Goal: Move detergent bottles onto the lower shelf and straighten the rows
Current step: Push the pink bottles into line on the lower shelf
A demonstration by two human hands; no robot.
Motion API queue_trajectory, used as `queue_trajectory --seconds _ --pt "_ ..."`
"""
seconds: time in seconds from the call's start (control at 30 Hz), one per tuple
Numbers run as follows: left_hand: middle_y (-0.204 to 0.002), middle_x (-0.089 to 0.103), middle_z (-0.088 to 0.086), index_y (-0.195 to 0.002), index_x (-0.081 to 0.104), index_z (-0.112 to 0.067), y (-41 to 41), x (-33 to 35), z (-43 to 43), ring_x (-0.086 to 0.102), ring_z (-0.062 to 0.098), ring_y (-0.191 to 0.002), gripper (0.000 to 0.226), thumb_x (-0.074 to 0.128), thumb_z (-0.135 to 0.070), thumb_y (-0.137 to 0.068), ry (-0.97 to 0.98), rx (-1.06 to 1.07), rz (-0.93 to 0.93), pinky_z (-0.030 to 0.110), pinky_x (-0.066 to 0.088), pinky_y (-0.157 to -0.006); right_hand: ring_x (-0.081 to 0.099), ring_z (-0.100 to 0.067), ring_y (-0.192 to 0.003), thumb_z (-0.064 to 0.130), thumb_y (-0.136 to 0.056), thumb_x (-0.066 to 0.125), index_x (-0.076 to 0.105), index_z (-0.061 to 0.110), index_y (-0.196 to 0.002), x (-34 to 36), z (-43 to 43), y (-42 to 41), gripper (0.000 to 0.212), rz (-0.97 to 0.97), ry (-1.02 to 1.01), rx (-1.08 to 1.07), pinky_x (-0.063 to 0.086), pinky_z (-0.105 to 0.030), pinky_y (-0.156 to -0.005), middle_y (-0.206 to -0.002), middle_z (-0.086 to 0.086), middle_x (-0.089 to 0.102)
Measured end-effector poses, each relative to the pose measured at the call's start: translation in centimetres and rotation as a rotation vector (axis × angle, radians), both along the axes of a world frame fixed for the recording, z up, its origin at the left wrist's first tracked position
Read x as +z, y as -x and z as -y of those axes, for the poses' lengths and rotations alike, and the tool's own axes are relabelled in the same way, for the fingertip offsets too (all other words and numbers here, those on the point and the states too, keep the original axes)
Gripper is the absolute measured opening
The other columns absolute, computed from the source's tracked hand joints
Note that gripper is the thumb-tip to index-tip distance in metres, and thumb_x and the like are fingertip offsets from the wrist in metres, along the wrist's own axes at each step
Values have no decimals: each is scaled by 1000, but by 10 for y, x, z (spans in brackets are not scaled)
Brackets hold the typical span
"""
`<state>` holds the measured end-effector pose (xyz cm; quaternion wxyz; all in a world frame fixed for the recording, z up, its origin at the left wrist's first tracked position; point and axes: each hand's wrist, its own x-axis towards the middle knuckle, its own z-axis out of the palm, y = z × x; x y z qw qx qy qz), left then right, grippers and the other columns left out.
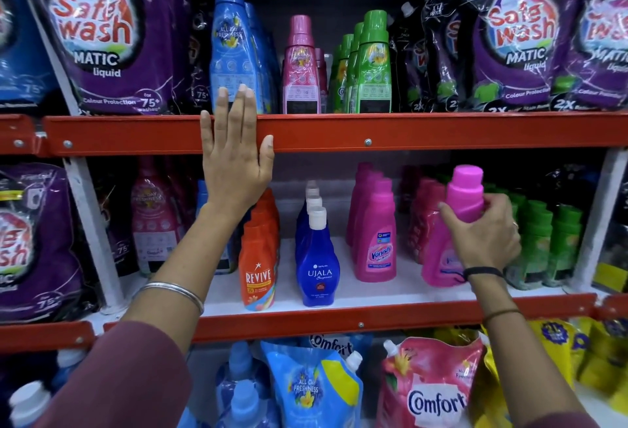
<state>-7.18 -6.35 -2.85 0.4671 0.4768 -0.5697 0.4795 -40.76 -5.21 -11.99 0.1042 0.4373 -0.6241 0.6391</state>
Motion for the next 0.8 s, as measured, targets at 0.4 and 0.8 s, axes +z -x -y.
queue_trajectory --seconds 0.4,0.8 --pt "-159 24 10 -151 20 -7 -3 1 -2 14 30 -148 59 30 -36 -101 -21 -11 8 39 -7 -120 60 -37 -91 51 -63 76 49 8 -98 1 13 -84 62 -16 -127 127 34 -36 -65 -101 -16 62" --pt "-158 26 10 -151 23 -6 -2 -1 1 16 29 -148 58 30 -36 -101 -31 -39 5 45 2 -121 61 -40 -93 55 -63 74 49 5 -102 -16 28 -98 68 -46 -237 42 35 -36 -64 -103 -20 62"
